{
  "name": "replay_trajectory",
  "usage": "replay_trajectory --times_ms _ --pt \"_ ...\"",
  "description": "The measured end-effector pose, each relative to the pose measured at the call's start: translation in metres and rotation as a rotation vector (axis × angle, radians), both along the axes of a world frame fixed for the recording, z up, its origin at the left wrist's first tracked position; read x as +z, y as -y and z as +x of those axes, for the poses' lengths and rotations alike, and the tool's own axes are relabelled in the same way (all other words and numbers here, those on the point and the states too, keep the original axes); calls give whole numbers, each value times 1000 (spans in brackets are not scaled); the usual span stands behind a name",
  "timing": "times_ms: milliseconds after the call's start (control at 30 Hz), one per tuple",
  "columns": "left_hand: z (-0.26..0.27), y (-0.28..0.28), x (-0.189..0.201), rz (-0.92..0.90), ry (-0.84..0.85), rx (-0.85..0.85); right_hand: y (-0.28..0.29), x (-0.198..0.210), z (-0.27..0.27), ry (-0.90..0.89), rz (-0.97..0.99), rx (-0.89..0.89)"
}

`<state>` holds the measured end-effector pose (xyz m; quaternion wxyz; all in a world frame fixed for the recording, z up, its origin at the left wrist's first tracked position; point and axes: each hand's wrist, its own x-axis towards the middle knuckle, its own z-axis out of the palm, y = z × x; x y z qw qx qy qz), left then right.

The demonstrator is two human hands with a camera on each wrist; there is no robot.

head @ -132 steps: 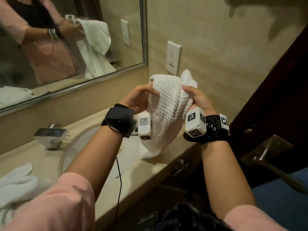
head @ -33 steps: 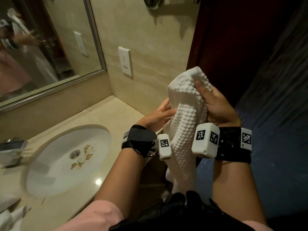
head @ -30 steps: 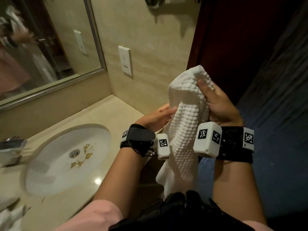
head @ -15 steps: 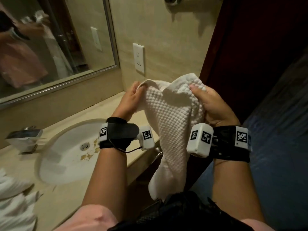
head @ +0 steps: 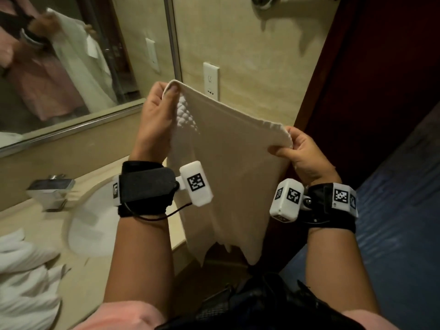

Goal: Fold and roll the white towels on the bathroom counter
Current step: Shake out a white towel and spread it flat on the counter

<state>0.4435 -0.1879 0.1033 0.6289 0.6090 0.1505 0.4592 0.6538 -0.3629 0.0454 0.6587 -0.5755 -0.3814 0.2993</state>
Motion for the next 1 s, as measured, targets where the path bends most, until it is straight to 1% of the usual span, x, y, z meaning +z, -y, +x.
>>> replay_trajectory --times_ms 67,133,200,333,433,500,600,667,700,767,867,933,1000 --pt "-5 -4 1 -30 20 -6 -1 -3 2 91 -54 -2" --pt "-11 -10 2 -58 35 14 -4 -6 4 136 -106 -30" --pt "-18 -14 1 -69 26 25 -7 -11 5 126 -138 -45" --pt "-32 -17 -2 -98 25 23 -16 -25 3 25 -185 -15" --pt "-38 -15 -4 -149 23 11 -20 -32 -3 88 -258 58" --pt "-46 -15 -3 -258 41 -29 -23 -35 -7 81 -242 78" --pt "-63 -17 -5 -497 48 -122 -22 -33 -13 -3 -188 93" --pt "-73 -20 -8 -593 53 -176 -18 -26 -17 -49 -189 189" --pt "-75 -21 -8 -625 40 -176 -16 -23 -18 -29 -227 257" --pt "-81 -24 -11 -671 80 -193 -15 -19 -20 67 -347 384" --pt "-88 -28 -14 -714 155 -207 -24 -29 -22 131 -502 456" --pt "-92 -31 -13 -765 163 -215 -34 -39 -23 196 -579 400" --pt "-94 -30 -14 -798 159 -240 -42 -47 -25 308 -621 270"
